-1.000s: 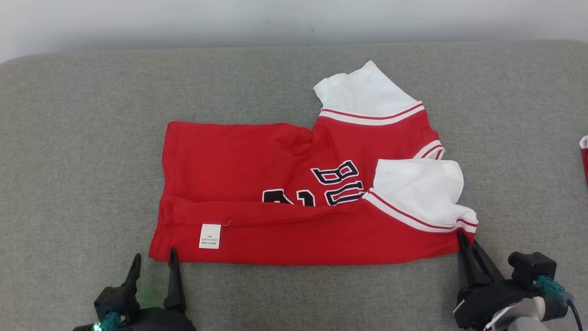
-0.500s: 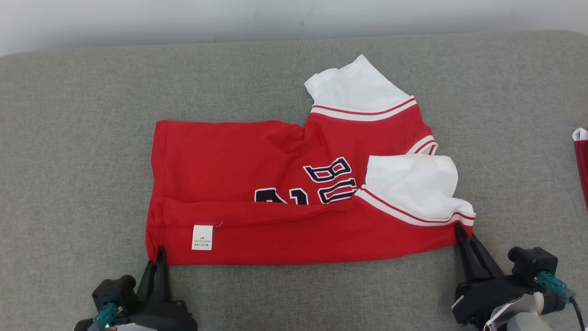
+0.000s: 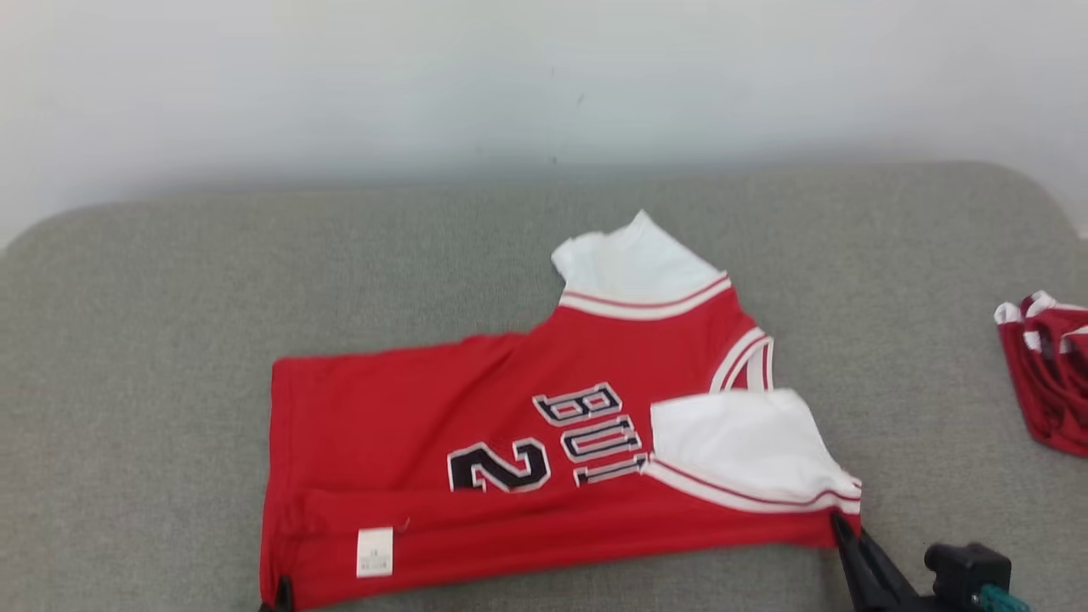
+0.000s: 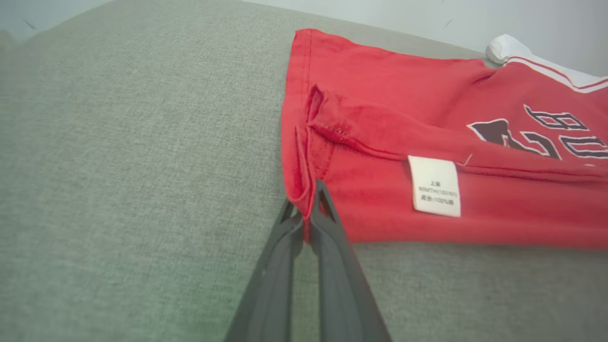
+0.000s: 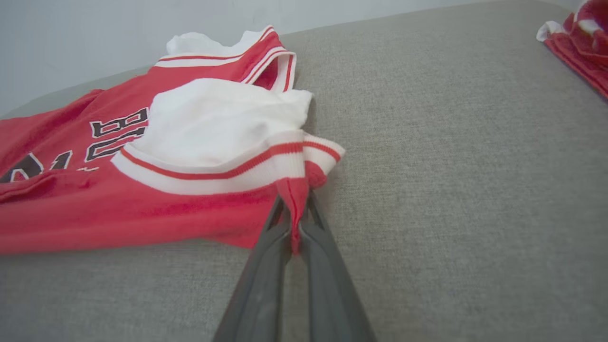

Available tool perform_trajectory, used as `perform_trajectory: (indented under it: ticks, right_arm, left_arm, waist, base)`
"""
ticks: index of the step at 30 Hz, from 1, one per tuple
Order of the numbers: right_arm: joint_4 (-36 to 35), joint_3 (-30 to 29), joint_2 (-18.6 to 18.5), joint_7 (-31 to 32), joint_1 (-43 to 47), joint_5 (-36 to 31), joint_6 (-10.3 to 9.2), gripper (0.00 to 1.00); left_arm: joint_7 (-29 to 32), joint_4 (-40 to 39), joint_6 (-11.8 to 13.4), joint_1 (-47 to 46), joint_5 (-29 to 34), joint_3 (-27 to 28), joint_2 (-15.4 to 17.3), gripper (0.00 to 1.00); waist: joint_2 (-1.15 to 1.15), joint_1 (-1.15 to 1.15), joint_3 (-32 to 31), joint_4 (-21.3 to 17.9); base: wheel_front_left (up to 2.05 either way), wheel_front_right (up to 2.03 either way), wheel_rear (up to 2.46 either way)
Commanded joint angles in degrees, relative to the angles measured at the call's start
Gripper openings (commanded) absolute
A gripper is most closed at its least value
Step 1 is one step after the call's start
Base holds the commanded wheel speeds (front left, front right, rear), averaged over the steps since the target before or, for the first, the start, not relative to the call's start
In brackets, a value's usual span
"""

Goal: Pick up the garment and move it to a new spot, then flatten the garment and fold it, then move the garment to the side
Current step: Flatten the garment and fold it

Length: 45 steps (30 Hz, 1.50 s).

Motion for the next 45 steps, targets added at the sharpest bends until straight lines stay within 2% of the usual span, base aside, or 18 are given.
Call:
perform_trajectory:
  ticks: [1, 13, 14, 15, 16, 17, 26, 31, 40, 41, 43, 45]
  right_arm:
    - [-0.1, -0.4, -0.4, 0.0, 1.6, 0.7, -0.15, 0.0]
    - [-0.6, -2.1, -0.4, 0.0, 7.7, 1.5, -0.16, 0.0]
    - [-0.4, -2.3, -0.1, 0.0, 7.4, 1.4, -0.16, 0.18]
    - [-0.2, -2.2, 0.2, 0.0, 6.9, 1.4, -0.16, 0.65]
    - [-0.2, -2.2, 0.5, 0.0, 6.4, 1.2, -0.16, 1.0]
    - [-0.4, -2.2, 0.6, 0.0, 5.9, 1.0, -0.15, 1.0]
    - [-4.4, -4.5, 2.1, 0.0, 2.8, -1.9, -0.15, 1.0]
    - [-4.6, -4.3, 2.5, 0.0, 2.0, -2.5, -0.15, 1.0]
    - [-4.3, -4.5, 2.7, 0.0, 1.5, -2.6, -0.15, 1.0]
    - [-4.3, -4.5, 2.6, 0.0, 1.4, -2.7, -0.15, 1.0]
    - [-4.4, -4.5, 2.5, 0.0, 1.2, -2.6, -0.15, 1.0]
    - [-4.5, -4.7, 2.4, 0.0, 1.1, -2.6, -0.15, 1.0]
  left_arm:
    - [-0.2, -0.1, 0.2, 1.8, 0.2, 0.5, 0.2, 0.0]
    - [-0.2, 0.5, 0.5, 7.7, -0.9, -0.3, 0.3, 0.0]
    - [-0.2, 0.4, 0.5, 7.6, -0.8, -0.4, 0.3, 0.0]
    - [-0.2, 0.3, 0.6, 7.3, -0.6, -0.5, 0.3, 0.07]
    - [-0.2, 0.2, 0.6, 6.9, -0.4, -0.7, 0.3, 0.72]
    - [-0.2, 0.1, 0.8, 6.5, 0.0, -0.9, 0.3, 1.0]
    - [-0.2, -3.1, 1.3, 3.0, 1.9, -3.2, 0.2, 1.0]
    - [-0.2, -1.9, 1.0, 1.7, 1.2, -5.4, 0.2, 1.0]
    - [-0.2, -0.4, 2.2, 1.1, -0.8, -6.6, 0.2, 1.0]
    - [-0.2, -0.2, 2.3, 1.0, -1.0, -6.5, 0.2, 0.89]
    - [-0.2, -0.2, 2.1, 0.5, -1.1, -6.4, 0.2, 0.0]
    - [-0.2, -0.2, 1.6, 0.0, -1.7, -6.5, 0.2, 0.0]
  waist:
    - [0.0, 0.01, -5.1, -0.9]
    - [0.0, 0.01, -6.7, -0.2]
    - [0.0, 0.01, -6.4, 0.0]
    - [0.0, 0.01, -6.1, 0.1]
    - [0.0, 0.01, -5.8, 0.3]
    - [0.0, 0.01, -5.4, 0.5]
    - [0.0, 0.01, -1.9, 1.3]
    - [0.0, 0.01, -0.7, 1.4]
    - [0.0, 0.01, 0.1, 1.1]
    - [0.0, 0.01, 0.2, 1.0]
    - [0.0, 0.01, 0.3, 0.8]
    - [0.0, 0.01, 0.5, 0.7]
  base:
    - [0.0, 0.0, 0.0]
    - [0.0, 0.0, 0.0]
    - [0.0, 0.0, 0.0]
    - [0.0, 0.0, 0.0]
    - [0.0, 0.0, 0.0]
    - [0.0, 0.0, 0.0]
    - [0.0, 0.0, 0.0]
    - [0.0, 0.0, 0.0]
    - [0.0, 0.0, 0.0]
    - [0.0, 0.0, 0.0]
    - [0.0, 0.0, 0.0]
    - [0.0, 0.0, 0.0]
